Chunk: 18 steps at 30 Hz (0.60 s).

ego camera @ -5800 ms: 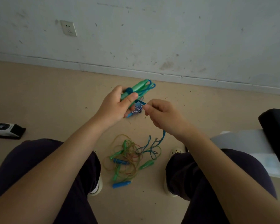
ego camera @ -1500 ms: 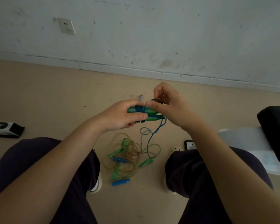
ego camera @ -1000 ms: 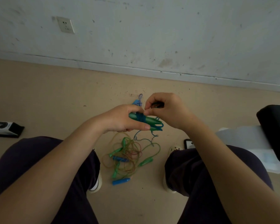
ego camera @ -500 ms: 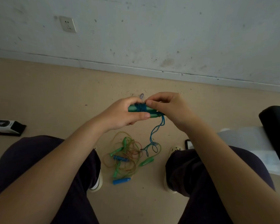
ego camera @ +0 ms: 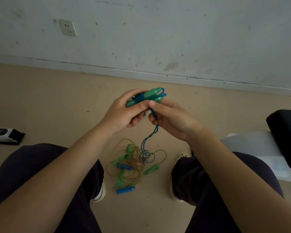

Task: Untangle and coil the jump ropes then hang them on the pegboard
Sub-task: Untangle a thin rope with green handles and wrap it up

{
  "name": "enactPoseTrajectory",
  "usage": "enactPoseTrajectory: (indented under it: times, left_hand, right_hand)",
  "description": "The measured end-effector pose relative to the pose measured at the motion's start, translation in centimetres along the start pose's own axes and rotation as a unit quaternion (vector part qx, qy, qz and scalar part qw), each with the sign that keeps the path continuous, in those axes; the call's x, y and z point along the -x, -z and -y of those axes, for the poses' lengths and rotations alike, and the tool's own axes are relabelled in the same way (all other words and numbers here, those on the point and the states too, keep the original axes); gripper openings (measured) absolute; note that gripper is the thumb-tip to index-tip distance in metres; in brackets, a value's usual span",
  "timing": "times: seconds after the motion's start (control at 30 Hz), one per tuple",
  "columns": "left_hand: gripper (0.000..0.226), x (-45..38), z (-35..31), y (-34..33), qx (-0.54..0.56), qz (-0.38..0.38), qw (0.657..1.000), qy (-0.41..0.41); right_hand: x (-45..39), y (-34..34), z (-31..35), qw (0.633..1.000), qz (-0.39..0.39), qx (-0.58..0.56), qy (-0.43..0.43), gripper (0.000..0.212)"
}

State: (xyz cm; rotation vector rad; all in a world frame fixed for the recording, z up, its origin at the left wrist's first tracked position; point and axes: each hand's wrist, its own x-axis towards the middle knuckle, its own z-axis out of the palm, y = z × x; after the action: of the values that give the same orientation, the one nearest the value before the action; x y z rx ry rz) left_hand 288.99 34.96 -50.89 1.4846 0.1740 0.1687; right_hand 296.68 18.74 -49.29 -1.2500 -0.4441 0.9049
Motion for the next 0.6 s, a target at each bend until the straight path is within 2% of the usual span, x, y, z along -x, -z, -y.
enactPoseTrajectory:
  times: [0.1,0.23,0.33,0.47,0.6]
  left_hand:
    - [0.034,-0.3,0.0,0.0,0.064,-0.022,0.997,0.029]
    - [0.036,-0.4,-0.1,0.3,0.165,0.044,0.983,0.068]
    - [0.037,-0.3,-0.4,0.5,0.184,0.068,0.977,0.083]
    - [0.035,-0.4,-0.5,0.4,0.17,0.018,0.982,0.076]
    - [0.026,-0.6,-0.4,0.4,0.085,-0.078,0.991,0.073]
  right_hand:
    - [-0.2,-0.4,-0.3,0.998,-0.015,0.052,0.021,0.03]
    - [-0.5,-0.5,-0.5,0.987,-0.085,0.13,0.051,0.031]
    - [-0.6,-0.6,-0.7,0.976,-0.12,0.172,0.059,0.025]
    - [-0.6,-0.7,-1.0,0.955,-0.134,0.261,0.042,0.02]
    - [-0.6,-0.9,-1.1,0.937,-0.102,0.333,0.027,0.026]
